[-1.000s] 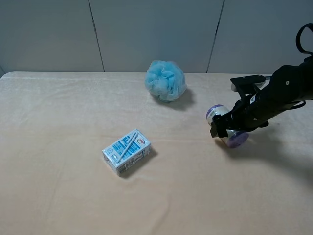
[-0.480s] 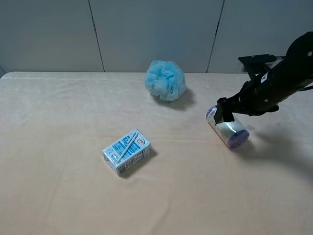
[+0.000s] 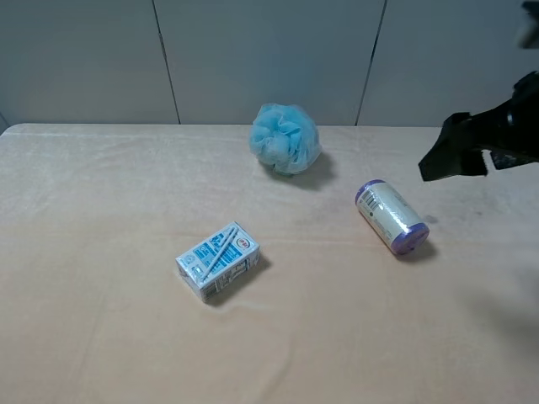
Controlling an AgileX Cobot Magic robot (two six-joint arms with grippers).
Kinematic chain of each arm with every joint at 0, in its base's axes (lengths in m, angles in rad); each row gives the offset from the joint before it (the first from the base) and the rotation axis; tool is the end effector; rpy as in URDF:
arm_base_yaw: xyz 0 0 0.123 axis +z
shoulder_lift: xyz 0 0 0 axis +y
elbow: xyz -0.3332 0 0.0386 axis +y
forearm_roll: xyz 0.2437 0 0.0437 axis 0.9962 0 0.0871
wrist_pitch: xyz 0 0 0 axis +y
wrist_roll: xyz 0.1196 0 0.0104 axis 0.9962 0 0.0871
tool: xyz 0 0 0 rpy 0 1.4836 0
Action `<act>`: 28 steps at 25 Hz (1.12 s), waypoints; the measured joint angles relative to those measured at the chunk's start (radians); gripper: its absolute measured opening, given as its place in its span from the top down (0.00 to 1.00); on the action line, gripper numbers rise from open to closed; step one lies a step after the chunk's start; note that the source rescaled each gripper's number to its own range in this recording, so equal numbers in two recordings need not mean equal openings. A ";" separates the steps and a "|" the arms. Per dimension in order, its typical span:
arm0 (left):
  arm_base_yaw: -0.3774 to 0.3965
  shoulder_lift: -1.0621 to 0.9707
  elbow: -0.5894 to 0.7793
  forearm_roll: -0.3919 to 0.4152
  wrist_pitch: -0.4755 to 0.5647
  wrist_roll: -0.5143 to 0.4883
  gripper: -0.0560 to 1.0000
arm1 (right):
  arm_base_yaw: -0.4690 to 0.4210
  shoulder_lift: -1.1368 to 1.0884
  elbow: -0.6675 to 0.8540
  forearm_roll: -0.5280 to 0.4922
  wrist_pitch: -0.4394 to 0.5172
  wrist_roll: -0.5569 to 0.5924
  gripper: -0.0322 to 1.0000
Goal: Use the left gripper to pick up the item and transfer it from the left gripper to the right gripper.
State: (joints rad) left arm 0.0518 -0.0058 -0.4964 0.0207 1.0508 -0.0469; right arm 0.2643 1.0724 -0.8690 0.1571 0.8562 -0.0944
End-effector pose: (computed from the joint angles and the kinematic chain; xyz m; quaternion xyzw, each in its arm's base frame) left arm -0.0335 0.0004 0.2618 -0.0423 0.8490 0.0116 0.5266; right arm 0.1795 0.0633 0.3296 -0.1388 0.9430 0.0965 0.2867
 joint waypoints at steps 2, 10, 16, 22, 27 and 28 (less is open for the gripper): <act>0.000 0.000 0.000 0.000 0.000 0.000 0.02 | 0.000 -0.085 0.000 0.001 0.060 0.019 0.00; 0.000 0.000 0.000 0.000 0.000 0.000 0.02 | 0.000 -0.347 0.014 -0.004 0.335 0.105 0.00; 0.000 0.000 0.000 0.000 0.000 0.000 0.02 | 0.000 -0.611 0.193 -0.023 0.355 0.128 0.00; 0.000 0.000 0.000 0.000 0.000 0.000 0.02 | 0.000 -0.834 0.316 -0.115 0.364 0.135 0.00; 0.000 0.000 0.000 0.000 0.000 0.000 0.02 | 0.000 -0.947 0.332 -0.133 0.289 0.156 0.00; 0.000 0.000 0.000 0.000 0.000 0.000 0.02 | 0.000 -0.964 0.334 -0.136 0.275 0.158 0.00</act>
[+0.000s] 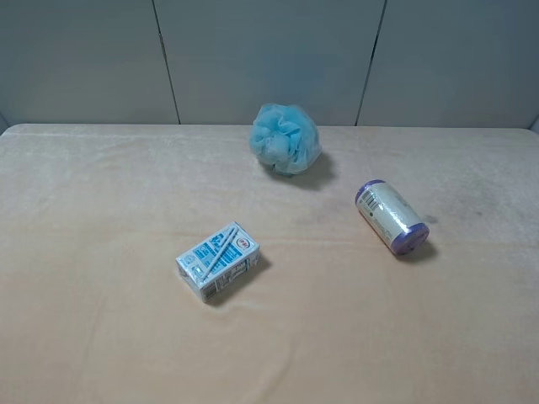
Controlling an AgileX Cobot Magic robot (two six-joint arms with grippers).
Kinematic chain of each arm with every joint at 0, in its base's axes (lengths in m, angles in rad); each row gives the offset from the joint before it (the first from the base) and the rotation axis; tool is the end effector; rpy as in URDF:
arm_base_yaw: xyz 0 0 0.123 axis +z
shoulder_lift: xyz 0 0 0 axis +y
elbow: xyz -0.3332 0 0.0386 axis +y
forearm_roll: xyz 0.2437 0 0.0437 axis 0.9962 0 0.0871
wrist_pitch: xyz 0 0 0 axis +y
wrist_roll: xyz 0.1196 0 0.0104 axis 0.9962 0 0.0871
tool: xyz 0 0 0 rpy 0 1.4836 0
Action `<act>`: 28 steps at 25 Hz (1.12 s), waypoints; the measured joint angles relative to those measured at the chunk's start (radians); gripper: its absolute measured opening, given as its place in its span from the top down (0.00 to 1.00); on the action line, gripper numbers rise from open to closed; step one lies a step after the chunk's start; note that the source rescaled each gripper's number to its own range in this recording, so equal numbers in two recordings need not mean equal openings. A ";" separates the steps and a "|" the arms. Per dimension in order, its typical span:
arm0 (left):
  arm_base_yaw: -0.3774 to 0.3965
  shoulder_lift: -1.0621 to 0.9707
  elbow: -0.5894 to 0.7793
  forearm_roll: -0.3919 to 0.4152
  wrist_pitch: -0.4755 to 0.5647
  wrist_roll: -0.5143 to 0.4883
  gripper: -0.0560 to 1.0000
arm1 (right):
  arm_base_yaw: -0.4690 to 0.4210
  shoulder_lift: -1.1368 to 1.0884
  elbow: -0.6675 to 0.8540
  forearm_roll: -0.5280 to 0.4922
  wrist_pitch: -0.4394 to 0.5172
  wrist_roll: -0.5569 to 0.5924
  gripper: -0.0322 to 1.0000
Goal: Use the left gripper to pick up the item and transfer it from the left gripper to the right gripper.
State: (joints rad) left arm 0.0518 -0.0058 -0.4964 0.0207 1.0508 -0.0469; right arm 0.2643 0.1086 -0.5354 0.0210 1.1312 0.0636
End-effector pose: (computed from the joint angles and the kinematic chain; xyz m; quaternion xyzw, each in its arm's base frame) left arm -0.0335 0.0004 0.2618 -0.0423 0.8490 0.0116 0.5266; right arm -0.0252 -0.0044 0.2686 -0.0894 0.8839 0.0853 0.4510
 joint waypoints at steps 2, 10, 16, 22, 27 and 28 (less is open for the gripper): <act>0.000 0.000 0.000 0.000 0.000 0.000 0.02 | 0.000 -0.028 0.004 -0.008 -0.025 0.000 0.00; 0.000 0.000 0.000 0.000 0.000 0.000 0.02 | 0.000 -0.059 0.044 -0.021 -0.100 0.003 0.00; 0.000 0.000 0.000 0.000 0.000 0.000 0.02 | 0.000 -0.059 0.044 -0.021 -0.108 0.003 0.00; 0.000 0.000 0.000 0.000 -0.001 0.000 0.02 | -0.112 -0.059 0.044 -0.021 -0.112 0.003 0.00; 0.000 0.000 0.000 0.000 -0.002 0.000 0.02 | -0.278 -0.099 0.044 -0.021 -0.112 0.003 0.00; 0.000 0.000 0.000 0.000 -0.002 0.000 0.02 | -0.301 -0.110 0.044 -0.021 -0.112 0.003 0.00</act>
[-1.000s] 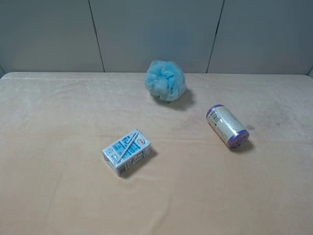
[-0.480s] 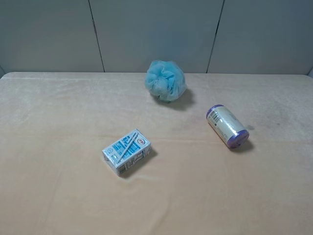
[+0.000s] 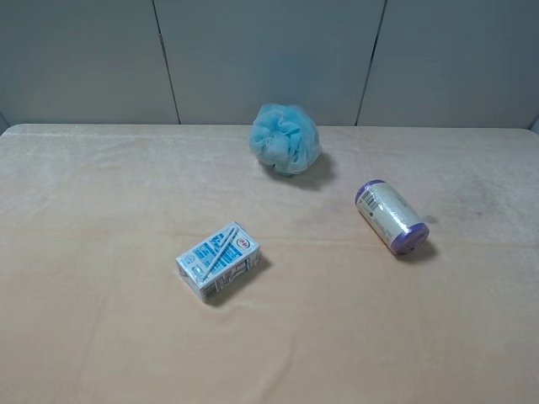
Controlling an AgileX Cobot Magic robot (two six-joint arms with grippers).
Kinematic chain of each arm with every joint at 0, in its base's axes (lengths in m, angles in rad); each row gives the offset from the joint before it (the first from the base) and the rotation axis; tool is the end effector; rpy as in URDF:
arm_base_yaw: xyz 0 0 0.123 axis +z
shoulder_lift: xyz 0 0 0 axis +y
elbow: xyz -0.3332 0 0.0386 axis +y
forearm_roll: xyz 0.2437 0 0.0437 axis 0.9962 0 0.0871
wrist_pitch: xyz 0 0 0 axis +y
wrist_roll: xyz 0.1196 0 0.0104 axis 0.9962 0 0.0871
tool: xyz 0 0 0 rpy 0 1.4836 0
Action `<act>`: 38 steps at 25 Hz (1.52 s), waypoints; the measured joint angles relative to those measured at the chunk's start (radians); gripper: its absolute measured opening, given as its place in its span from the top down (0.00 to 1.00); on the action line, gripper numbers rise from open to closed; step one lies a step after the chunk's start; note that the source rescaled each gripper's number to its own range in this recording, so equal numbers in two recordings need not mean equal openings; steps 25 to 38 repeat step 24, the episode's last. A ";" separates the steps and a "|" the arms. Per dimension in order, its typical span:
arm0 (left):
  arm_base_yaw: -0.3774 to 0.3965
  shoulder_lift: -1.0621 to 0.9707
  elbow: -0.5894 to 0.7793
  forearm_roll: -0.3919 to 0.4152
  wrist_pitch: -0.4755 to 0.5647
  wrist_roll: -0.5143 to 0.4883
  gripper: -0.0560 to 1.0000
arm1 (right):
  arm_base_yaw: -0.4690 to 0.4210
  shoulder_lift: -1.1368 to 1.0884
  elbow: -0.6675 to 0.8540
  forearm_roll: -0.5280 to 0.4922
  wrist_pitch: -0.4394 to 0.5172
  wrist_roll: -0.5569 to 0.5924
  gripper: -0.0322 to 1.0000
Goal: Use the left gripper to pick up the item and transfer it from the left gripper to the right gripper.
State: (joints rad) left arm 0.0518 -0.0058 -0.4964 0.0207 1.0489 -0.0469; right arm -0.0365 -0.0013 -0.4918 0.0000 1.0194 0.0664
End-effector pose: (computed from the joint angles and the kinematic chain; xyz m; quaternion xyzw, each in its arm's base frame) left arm -0.0333 0.0004 0.2620 -0.0423 0.8485 0.0116 0.5274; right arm -0.0306 0.0011 0.2639 0.0434 0.8430 0.0080 0.5361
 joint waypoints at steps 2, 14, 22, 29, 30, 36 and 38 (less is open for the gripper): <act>0.000 0.000 0.000 0.000 0.000 0.000 0.02 | -0.028 -0.003 0.000 0.000 0.000 0.000 0.00; 0.000 0.000 0.000 0.000 0.000 0.000 0.02 | -0.037 -0.003 0.000 0.000 -0.001 0.000 0.00; 0.000 0.000 0.000 0.000 0.000 0.000 0.02 | -0.037 -0.003 0.000 0.000 -0.001 0.000 0.00; 0.000 0.000 0.000 0.000 0.000 0.000 0.02 | -0.037 -0.003 0.000 0.000 -0.001 0.000 0.00; 0.000 0.000 0.000 0.000 0.000 0.000 0.02 | -0.037 -0.003 0.000 0.000 -0.001 0.000 0.00; 0.000 0.000 0.000 0.000 0.000 0.000 0.02 | -0.037 -0.003 0.000 0.000 -0.001 0.000 0.00; 0.000 0.000 0.000 0.000 0.000 0.000 0.02 | -0.037 -0.003 0.000 0.000 -0.001 0.000 0.00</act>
